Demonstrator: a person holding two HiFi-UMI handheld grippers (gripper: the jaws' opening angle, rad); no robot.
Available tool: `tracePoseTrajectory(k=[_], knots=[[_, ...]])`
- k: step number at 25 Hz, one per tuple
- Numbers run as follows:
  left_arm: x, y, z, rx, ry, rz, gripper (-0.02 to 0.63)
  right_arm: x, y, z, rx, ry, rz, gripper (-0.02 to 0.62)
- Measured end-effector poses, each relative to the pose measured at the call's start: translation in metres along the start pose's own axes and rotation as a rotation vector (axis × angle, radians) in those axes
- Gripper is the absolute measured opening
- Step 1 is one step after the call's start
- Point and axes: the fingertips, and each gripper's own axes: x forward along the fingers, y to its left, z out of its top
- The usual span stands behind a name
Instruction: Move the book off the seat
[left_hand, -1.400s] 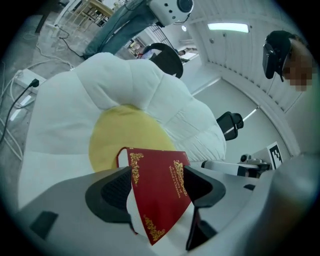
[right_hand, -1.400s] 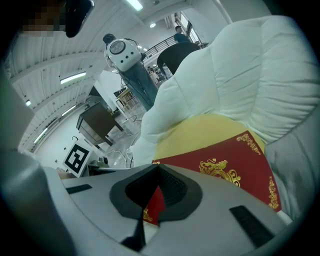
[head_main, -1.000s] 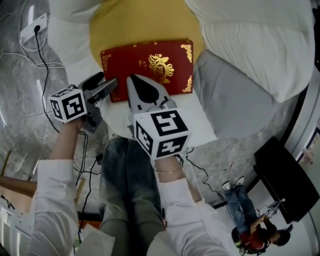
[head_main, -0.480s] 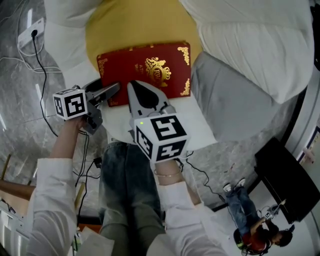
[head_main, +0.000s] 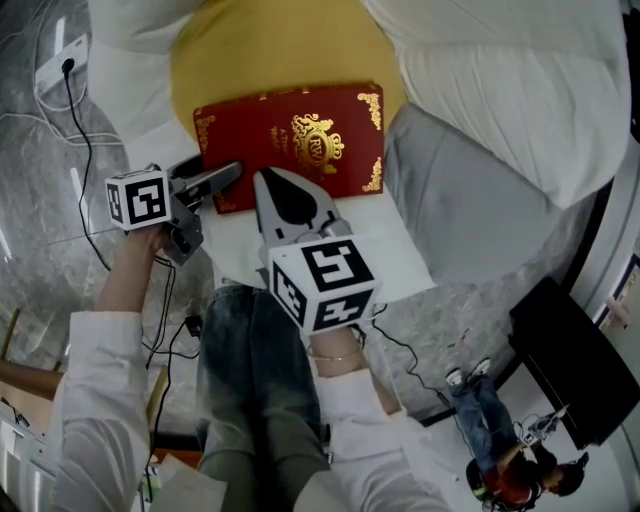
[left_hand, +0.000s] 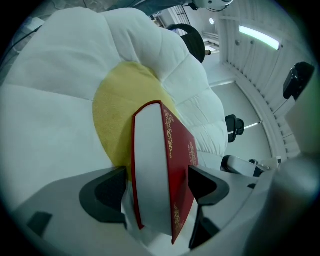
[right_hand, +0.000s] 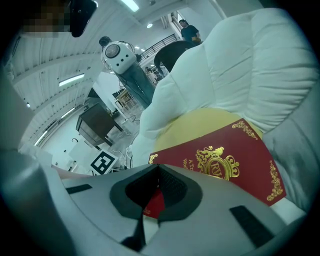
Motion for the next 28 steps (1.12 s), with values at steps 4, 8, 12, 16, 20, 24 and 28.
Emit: tracePoseTrajectory(k=[4, 8, 12, 16, 20, 24, 28], knots=[[0.003, -0.005, 0.002, 0.017, 0.008, 0.01, 0.371, 0.0, 0.001, 0.005, 0.001, -0.016, 0.011, 0.012], [-0.001, -0.007, 0.001, -0.039, 0.008, -0.019, 0.37, -0.001, 0.001, 0.001, 0.003, -0.017, 0.01, 0.012], [-0.001, -0.021, -0.004, -0.097, 0.003, -0.141, 0.37, -0.001, 0.004, -0.006, 0.005, -0.011, 0.014, 0.012], [0.004, -0.023, -0.004, -0.094, -0.014, -0.189, 0.368, 0.003, 0.003, -0.012, 0.002, -0.012, 0.01, 0.012], [0.004, -0.01, -0.005, -0.105, -0.014, -0.18, 0.368, 0.002, 0.001, -0.015, 0.004, -0.024, 0.0, 0.012], [0.007, -0.006, -0.007, -0.085, -0.008, -0.165, 0.368, 0.0, -0.002, -0.021, 0.024, -0.031, -0.007, 0.012], [0.008, 0.0, -0.009, -0.044, 0.01, -0.115, 0.368, 0.0, 0.002, -0.024, 0.055, -0.042, -0.003, 0.012]])
